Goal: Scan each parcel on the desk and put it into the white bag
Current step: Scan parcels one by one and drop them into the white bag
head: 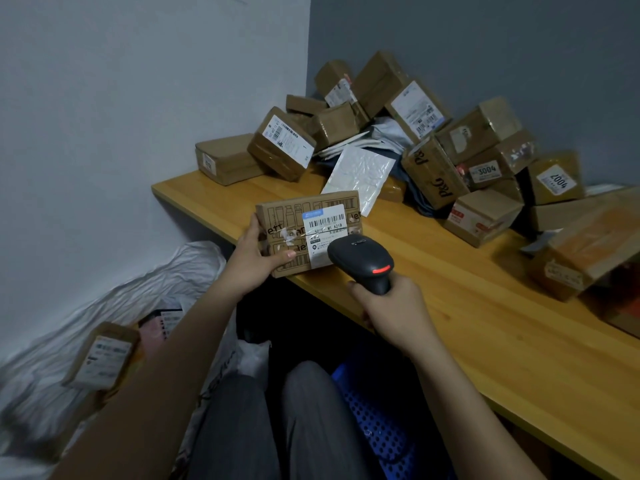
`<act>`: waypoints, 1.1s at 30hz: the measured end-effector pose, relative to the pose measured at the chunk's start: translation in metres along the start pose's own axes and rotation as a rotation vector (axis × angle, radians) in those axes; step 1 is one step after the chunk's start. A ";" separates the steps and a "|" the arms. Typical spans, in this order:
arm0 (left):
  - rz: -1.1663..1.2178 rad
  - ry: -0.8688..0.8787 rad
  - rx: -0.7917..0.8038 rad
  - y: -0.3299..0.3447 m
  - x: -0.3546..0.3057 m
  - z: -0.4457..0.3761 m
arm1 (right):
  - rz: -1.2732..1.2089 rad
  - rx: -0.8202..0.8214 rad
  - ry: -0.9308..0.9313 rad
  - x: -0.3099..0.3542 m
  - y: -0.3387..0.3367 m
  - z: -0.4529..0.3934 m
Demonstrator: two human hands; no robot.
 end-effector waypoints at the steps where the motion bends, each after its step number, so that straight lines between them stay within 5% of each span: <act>1: -0.002 -0.006 0.001 -0.001 0.002 -0.001 | 0.000 0.002 0.003 0.001 0.001 0.000; 33: -0.029 -0.040 -0.004 0.000 -0.008 0.007 | -0.028 0.007 0.013 0.007 -0.001 0.004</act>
Point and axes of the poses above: each hand's wrist, its own z-axis away from the middle knuckle, its own y-axis out of the palm, x = y × z, the point moved 6 cm from there along -z, towards the middle knuckle, and after that the axes turned 1 degree about -y, right-handed, at the moved point
